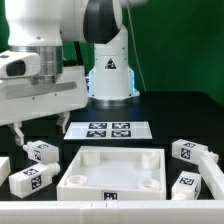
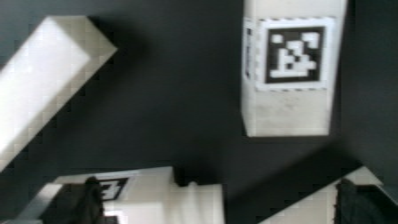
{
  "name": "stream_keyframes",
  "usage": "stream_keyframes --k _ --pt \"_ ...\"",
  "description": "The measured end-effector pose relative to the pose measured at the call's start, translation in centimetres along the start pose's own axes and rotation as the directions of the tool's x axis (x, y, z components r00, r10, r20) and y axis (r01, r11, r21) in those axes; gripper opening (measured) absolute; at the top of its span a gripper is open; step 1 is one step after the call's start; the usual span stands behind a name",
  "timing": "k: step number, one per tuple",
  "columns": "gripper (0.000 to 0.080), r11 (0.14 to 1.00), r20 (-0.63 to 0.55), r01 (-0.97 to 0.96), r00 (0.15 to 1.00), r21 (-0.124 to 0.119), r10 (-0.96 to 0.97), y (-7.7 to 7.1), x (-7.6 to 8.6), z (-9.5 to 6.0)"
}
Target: Assemble one leg
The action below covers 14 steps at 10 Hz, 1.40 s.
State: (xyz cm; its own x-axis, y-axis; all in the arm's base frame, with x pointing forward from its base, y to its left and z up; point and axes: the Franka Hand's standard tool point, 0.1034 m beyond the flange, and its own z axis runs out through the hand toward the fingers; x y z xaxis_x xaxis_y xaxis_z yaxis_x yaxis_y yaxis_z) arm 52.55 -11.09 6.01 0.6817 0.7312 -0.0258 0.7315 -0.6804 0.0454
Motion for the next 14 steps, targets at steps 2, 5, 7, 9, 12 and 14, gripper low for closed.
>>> stream_keyframes --k 2,5,7,9,12,14 --pt "0.0649 1.0 0.06 -0.029 0.998 -0.004 0.029 -0.8 1.4 -0.2" --pt "0.0649 0.989 0.184 -0.057 0.98 -0.134 0.081 -0.7 1.6 -0.4" --pt "0.0649 0.991 0.293 -0.054 0.952 -0.125 0.089 -0.6 1.5 -0.8" --pt "0.0649 0.994 0.382 -0.042 0.921 -0.098 0.076 -1.6 2.0 -0.3" --pt "0.0649 0.999 0.523 -0.023 0.851 -0.049 0.045 -2.4 2.0 0.1" --pt "0.0649 1.0 0.604 -0.001 0.797 0.009 -0.004 -0.8 0.5 0.2"
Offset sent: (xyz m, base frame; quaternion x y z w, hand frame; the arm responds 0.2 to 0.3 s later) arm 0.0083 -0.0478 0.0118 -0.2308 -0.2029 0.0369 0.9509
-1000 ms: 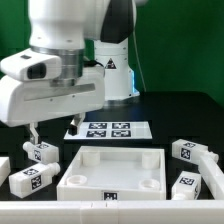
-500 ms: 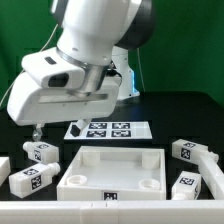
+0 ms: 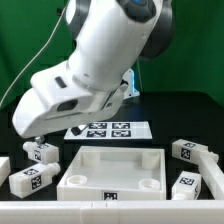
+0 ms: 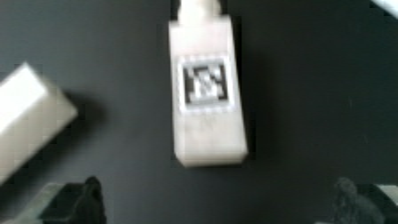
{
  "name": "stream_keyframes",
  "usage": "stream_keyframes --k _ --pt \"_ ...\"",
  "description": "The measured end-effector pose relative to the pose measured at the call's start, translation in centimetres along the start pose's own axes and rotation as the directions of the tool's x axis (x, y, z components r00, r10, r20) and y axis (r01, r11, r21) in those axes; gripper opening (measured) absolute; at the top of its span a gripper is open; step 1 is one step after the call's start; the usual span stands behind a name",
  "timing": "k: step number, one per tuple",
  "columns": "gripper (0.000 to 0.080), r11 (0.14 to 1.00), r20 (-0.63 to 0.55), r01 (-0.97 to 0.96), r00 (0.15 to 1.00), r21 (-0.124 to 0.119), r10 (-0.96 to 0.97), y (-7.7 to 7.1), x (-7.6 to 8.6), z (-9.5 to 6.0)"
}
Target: Assemble one leg
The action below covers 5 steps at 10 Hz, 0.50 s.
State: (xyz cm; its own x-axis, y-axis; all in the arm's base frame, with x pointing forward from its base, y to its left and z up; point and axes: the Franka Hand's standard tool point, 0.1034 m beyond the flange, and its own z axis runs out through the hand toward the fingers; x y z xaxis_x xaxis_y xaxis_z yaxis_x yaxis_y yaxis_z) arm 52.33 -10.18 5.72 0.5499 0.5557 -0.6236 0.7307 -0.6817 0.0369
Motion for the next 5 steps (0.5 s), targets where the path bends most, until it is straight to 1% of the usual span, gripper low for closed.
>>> stream_keyframes --k 1,2,5 --pt "0.0649 1.0 0.019 0.027 0.999 0.015 -0.027 0.32 -0.91 0.52" --pt "0.0649 0.998 0.04 0.061 0.997 0.034 -0.063 0.2 -1.4 1.11" --pt "0.0649 0.997 0.05 0.063 0.997 0.034 -0.064 -0.11 -1.09 1.2"
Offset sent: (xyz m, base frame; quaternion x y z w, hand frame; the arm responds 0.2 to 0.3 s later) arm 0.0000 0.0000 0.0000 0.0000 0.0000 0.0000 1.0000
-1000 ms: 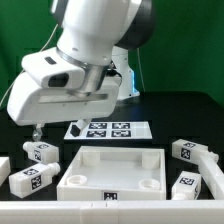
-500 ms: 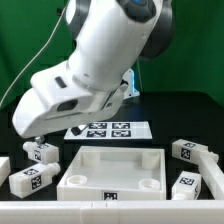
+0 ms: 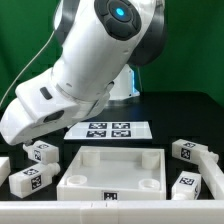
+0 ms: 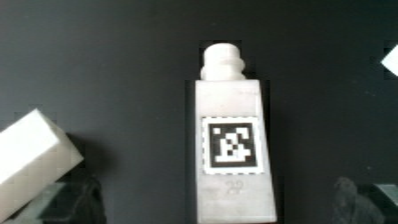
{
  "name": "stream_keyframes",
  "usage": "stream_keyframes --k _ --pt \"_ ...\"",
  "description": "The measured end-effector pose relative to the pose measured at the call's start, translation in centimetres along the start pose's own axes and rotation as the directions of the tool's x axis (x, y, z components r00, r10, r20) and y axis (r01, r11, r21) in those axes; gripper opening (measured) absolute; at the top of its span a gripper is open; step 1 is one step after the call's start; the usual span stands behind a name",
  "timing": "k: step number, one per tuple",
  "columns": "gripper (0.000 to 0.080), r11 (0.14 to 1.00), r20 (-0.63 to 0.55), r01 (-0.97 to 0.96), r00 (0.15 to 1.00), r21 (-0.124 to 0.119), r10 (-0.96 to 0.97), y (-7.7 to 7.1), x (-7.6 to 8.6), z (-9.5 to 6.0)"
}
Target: Assemble one leg
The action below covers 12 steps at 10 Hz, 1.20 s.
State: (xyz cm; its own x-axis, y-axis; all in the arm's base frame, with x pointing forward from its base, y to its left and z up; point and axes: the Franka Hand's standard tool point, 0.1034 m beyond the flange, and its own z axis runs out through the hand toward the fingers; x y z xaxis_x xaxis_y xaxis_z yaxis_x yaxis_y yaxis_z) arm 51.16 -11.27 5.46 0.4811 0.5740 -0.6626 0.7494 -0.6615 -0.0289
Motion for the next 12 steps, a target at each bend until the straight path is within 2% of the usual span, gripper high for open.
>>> stream_keyframes --k 1,2,3,5,7,12 --pt "0.0649 1.0 0.063 -0.005 0.998 0.018 0.004 -0.6 -0.2 0.3" --pt "0.0649 1.0 0.125 0.008 0.992 0.023 -0.011 -0.8 0.2 0.6" --pt "0.0649 0.999 0.155 0.026 0.988 -0.02 -0.022 -0.1 0.6 1.2" --pt "0.0649 0.999 0.138 0.031 0.99 -0.045 -0.024 0.5 1.2 1.6" --pt "0.0649 0.998 0.121 0.034 0.992 -0.051 -0.028 1.0 1.1 1.6" --pt "0.0649 0.999 0.14 -0.006 0.99 -0.053 0.014 0.9 1.4 2.1"
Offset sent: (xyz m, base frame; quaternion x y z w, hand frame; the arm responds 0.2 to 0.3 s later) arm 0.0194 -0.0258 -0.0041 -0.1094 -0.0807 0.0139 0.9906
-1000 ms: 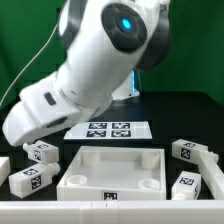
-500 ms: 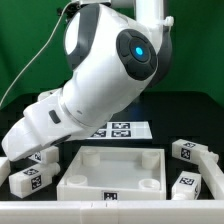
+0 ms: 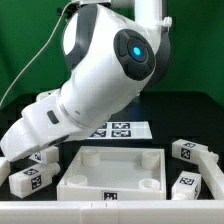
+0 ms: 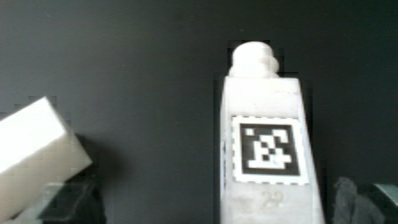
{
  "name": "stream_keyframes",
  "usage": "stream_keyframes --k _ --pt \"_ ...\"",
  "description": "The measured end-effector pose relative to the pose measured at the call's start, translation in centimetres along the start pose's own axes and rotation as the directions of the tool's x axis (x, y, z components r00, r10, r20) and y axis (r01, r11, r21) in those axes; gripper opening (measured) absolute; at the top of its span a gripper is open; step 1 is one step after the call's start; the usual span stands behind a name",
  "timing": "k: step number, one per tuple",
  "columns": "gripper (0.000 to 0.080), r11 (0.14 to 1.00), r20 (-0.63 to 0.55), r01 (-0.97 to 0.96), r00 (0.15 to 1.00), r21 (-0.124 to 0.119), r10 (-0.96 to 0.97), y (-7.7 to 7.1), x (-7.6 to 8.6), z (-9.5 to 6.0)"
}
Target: Assemble one leg
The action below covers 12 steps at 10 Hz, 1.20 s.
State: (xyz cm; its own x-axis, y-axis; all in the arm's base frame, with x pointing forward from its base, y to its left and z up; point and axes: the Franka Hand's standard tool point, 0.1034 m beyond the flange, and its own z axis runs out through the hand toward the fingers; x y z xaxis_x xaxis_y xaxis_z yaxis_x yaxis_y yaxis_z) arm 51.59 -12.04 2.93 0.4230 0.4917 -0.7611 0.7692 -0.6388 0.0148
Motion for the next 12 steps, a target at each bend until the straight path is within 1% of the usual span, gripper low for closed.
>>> stream_keyframes --k 1,2,3,4,5,6,8,9,10,12 --pt "0.0649 1.0 0.03 -0.011 1.0 0.0 0.011 0.2 0.5 -0.2" --pt "0.0649 1.0 0.029 -0.013 0.999 -0.011 0.013 0.4 1.0 -1.0" --pt "0.0649 1.0 0.052 -0.013 0.999 -0.009 0.013 0.1 1.0 -1.2" --pt "0.0649 1.0 0.098 -0.005 0.995 0.004 0.005 -0.1 1.1 -0.9" --pt "0.0649 1.0 0.113 0.002 0.994 0.009 -0.003 0.2 1.3 -0.7" --pt "0.0649 1.0 0.11 -0.001 0.994 0.012 0.0 0.5 1.2 -0.6" --pt "0.0649 1.0 0.116 -0.002 0.993 0.019 -0.001 0.4 1.1 -0.1" --pt "0.0649 1.0 0.132 -0.004 0.991 0.028 0.0 0.2 1.0 0.4" --pt "0.0649 0.999 0.154 -0.023 0.988 0.035 0.017 -0.3 1.1 1.2" --pt "0.0637 0.998 0.179 -0.037 0.983 0.046 0.028 -0.8 0.6 1.5"
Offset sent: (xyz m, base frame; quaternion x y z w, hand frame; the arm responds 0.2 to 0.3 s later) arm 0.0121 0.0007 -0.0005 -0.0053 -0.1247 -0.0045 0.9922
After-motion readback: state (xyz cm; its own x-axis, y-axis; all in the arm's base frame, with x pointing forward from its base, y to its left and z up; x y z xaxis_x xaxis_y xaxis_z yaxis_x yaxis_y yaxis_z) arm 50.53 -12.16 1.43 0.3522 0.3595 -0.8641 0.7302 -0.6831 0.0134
